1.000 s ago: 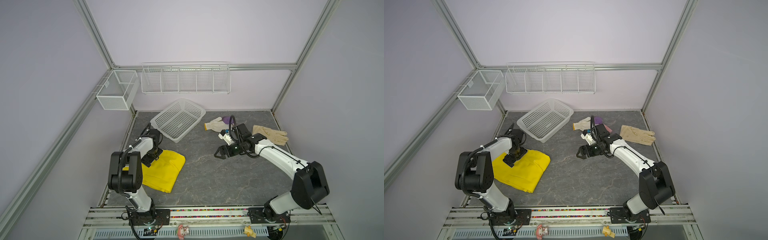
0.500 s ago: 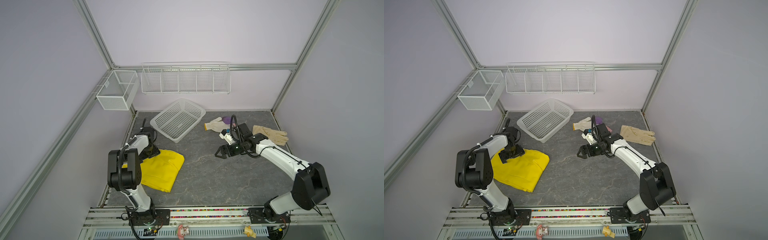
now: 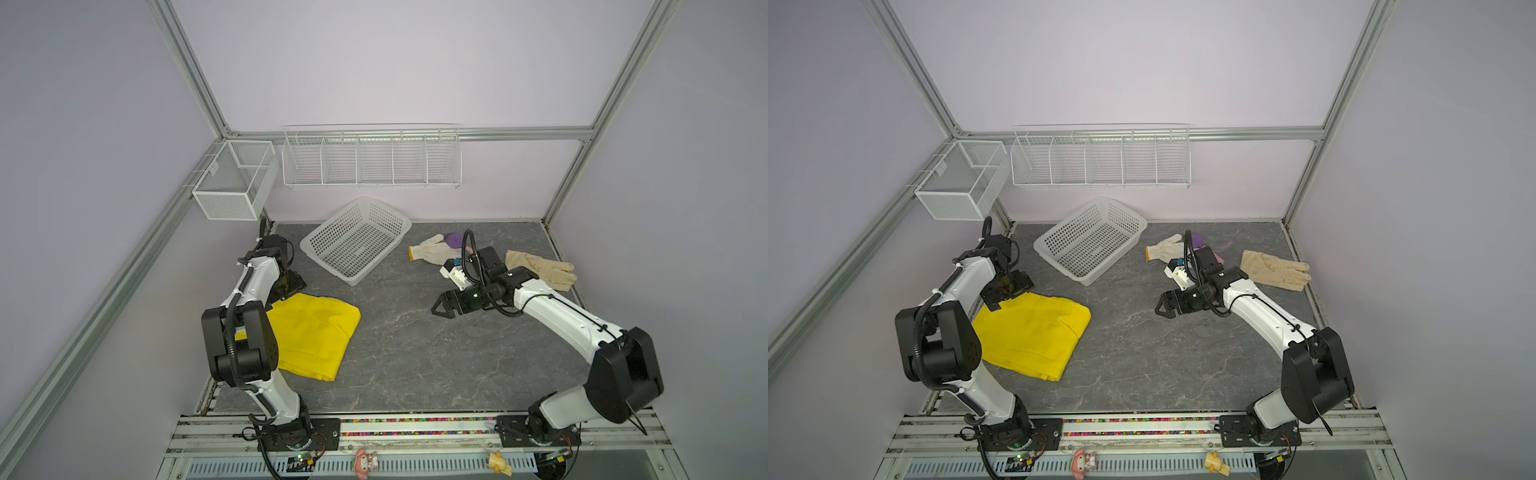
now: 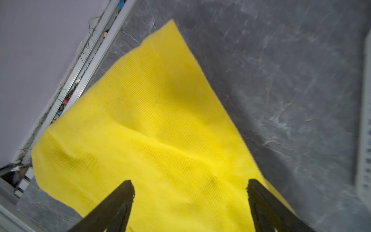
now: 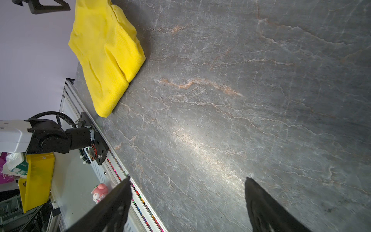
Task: Fold and stack the trousers
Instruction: Move the trousers to the middle-left of the table, then rotate the trousers at the middle-left of the table.
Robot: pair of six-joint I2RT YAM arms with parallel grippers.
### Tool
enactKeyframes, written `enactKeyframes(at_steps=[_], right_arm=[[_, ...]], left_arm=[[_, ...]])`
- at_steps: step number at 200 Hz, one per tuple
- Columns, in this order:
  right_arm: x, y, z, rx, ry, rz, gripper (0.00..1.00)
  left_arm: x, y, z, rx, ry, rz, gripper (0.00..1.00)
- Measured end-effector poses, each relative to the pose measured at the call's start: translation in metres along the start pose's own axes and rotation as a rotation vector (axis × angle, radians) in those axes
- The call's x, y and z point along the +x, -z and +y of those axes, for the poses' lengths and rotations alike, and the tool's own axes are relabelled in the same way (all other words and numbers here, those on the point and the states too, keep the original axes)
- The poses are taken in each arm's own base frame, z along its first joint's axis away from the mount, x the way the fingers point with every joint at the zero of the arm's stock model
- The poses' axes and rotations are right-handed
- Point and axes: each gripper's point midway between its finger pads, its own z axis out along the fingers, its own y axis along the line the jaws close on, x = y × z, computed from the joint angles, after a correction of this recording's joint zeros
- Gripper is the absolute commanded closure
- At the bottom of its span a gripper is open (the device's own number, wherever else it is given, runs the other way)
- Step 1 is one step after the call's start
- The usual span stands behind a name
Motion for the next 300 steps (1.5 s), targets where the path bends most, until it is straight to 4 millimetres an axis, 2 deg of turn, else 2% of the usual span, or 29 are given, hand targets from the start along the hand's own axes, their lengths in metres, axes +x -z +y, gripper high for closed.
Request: enactKeyframes(at_steps=[14,35,80,107,123,157,173,187,211,261,300], right_arm=[[0.000,0.000,0.000,-0.002,-0.001,0.001,0.11],[-0.003,-0.001,0.001,-0.004,0.000,0.000,0.11],[-0.011,-0.001,0.001,-0.005,0.004,-0.009,0.11],[-0.011,-0.001,0.001,-0.004,0.003,-0.008,0.11],[-0.012,0.000,0.000,-0.003,0.000,-0.010,0.11],[-0.013,0.001,-0.003,0.000,-0.006,-0.014,0.11],[-0.013,0.001,-0.003,-0.002,-0.010,-0.014,0.11],[-0.013,0.001,-0.004,-0.004,-0.012,-0.014,0.11],[-0.013,0.001,-0.004,-0.006,-0.015,-0.012,0.11],[-0.014,0.002,-0.004,-0.014,-0.019,-0.013,0.12],[-0.014,0.002,-0.003,-0.017,-0.024,-0.012,0.12]], left_arm=[[-0.003,0.009,-0.007,0.036,0.078,-0.010,0.11],[0.003,0.004,-0.014,0.051,0.158,0.021,0.12],[0.027,-0.043,-0.026,-0.010,0.240,0.147,0.15],[0.034,-0.059,-0.038,-0.034,0.221,0.181,0.19],[0.037,-0.065,-0.043,-0.046,0.207,0.186,0.25],[0.043,-0.072,-0.035,-0.080,0.184,0.190,0.43],[0.044,-0.073,-0.030,-0.099,0.145,0.190,0.55],[0.045,-0.073,-0.027,-0.115,0.111,0.192,0.58],[0.047,-0.073,-0.020,-0.143,0.035,0.196,0.81],[0.045,-0.071,-0.016,-0.158,-0.183,0.209,0.88],[0.044,-0.070,-0.013,-0.148,-0.426,0.223,0.91]])
